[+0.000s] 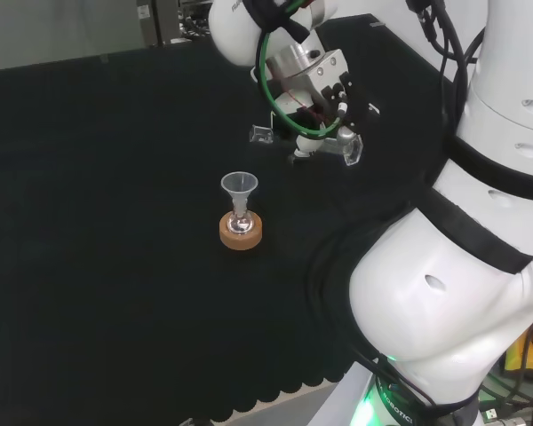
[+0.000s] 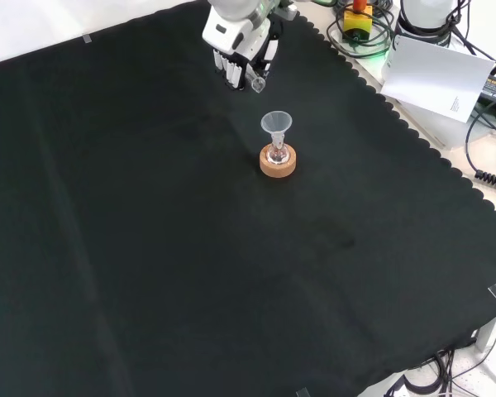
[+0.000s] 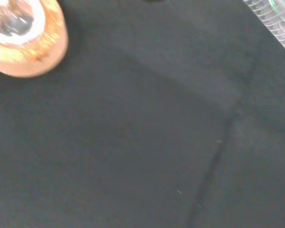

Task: Put the graduated cylinder back on the table.

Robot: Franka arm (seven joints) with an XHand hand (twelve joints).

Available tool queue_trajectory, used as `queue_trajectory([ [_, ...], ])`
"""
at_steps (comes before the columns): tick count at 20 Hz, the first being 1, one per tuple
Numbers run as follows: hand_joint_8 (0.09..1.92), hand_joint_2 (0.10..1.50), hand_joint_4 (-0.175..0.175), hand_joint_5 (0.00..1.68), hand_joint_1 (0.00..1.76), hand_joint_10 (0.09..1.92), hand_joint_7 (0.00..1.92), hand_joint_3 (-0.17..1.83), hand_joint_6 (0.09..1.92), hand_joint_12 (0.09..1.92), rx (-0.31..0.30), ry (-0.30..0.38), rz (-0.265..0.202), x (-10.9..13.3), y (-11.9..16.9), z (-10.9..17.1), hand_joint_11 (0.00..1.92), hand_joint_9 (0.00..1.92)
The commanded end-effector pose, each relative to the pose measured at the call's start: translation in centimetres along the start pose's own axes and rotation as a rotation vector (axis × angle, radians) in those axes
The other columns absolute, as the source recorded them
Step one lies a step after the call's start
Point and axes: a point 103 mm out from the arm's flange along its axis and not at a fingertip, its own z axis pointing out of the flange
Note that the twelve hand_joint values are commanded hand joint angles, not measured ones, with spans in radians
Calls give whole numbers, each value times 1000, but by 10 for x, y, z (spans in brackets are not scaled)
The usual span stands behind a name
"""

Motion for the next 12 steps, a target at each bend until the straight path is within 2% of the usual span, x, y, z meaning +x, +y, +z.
queue_trajectory([
  [1,1096,1145,-175,908,1248,113,938,1,1109,791,-165,202,-83,-23,14,1,1130,1324],
  [6,1099,1146,-175,907,1247,113,936,1,1112,793,-244,249,-98,-32,23,5,1130,1324],
  [12,1102,1147,-175,905,1247,112,934,1,1115,795,-335,344,-148,-38,43,6,1129,1324],
])
